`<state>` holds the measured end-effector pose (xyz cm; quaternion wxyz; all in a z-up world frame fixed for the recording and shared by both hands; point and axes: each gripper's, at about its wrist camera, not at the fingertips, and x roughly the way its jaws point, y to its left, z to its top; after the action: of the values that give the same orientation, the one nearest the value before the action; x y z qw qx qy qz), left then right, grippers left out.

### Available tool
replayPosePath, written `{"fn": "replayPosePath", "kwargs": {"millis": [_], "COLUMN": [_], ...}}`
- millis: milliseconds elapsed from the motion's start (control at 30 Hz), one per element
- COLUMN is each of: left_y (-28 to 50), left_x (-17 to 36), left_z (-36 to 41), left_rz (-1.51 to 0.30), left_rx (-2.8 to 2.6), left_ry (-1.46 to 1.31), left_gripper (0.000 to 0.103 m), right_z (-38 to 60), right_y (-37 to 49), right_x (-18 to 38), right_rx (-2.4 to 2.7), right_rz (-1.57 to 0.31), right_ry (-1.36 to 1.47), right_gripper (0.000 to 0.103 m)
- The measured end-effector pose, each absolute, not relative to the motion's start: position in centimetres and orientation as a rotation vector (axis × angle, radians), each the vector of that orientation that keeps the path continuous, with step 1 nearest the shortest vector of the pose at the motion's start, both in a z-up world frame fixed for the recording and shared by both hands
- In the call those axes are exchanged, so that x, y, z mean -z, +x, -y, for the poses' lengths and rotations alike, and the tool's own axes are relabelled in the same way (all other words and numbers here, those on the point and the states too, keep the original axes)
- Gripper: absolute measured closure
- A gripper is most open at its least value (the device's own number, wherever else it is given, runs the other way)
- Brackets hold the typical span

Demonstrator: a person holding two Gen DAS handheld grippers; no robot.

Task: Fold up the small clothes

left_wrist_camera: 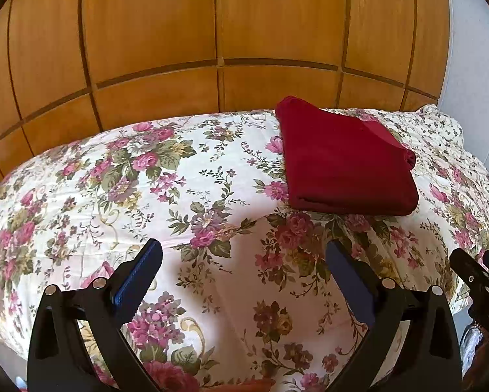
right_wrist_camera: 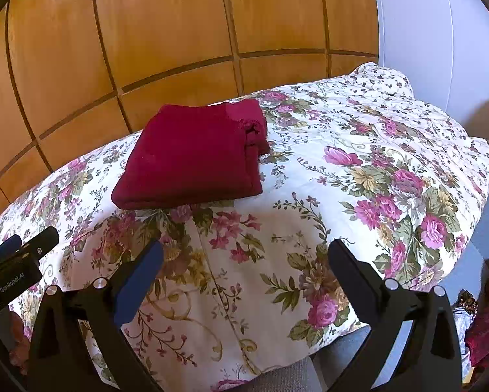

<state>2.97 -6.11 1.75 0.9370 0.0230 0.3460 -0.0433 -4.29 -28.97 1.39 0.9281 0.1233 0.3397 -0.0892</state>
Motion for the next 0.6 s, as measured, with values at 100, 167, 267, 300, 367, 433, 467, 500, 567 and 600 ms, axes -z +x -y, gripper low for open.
{"fn": "replayPosePath", "kwargs": {"millis": [100, 167, 267, 300, 367, 433, 467, 500, 567, 600], "left_y": [2.76, 2.63, 2.57, 2.59, 2.56, 2.44, 2.37, 2.32, 2.17, 2.14], "left_x": [-1.79, -1.80, -1.69, -1.65, -1.55, -1.48, -1.46, -1.44, -1.39, -1.37], "left_z": [6.12, 6.19, 6.26, 6.27, 6.33, 6.51, 6.59, 6.67, 6.89, 6.95], "left_rz": [-0.707, -0.707, -0.712, -0.715, -0.719, -0.720, -0.720, -0.718, -0.716, -0.717], "left_rx": [0.093, 0.094, 0.096, 0.096, 0.099, 0.102, 0.104, 0.106, 0.109, 0.113], "left_ry": [0.052, 0.055, 0.058, 0.058, 0.060, 0.065, 0.068, 0.071, 0.078, 0.080], "left_gripper": [0.004, 0.004, 0.004, 0.004, 0.004, 0.004, 0.004, 0.004, 0.004, 0.004], "right_z": [28.91, 28.86, 28.56, 28.53, 28.49, 28.53, 28.57, 28.62, 28.76, 28.79], "right_y": [-4.45, -4.44, -4.43, -4.41, -4.42, -4.41, -4.41, -4.40, -4.39, -4.38], "right_x": [-1.40, -1.40, -1.39, -1.40, -1.39, -1.37, -1.37, -1.37, -1.36, -1.34], "right_rx": [0.181, 0.175, 0.172, 0.172, 0.173, 0.178, 0.180, 0.182, 0.184, 0.184], "right_rz": [-0.692, -0.695, -0.698, -0.698, -0.697, -0.696, -0.695, -0.694, -0.695, -0.696], "right_ry": [0.257, 0.257, 0.247, 0.246, 0.250, 0.254, 0.257, 0.259, 0.262, 0.264], "right_gripper": [0.002, 0.002, 0.002, 0.002, 0.002, 0.002, 0.002, 0.002, 0.002, 0.002]}}
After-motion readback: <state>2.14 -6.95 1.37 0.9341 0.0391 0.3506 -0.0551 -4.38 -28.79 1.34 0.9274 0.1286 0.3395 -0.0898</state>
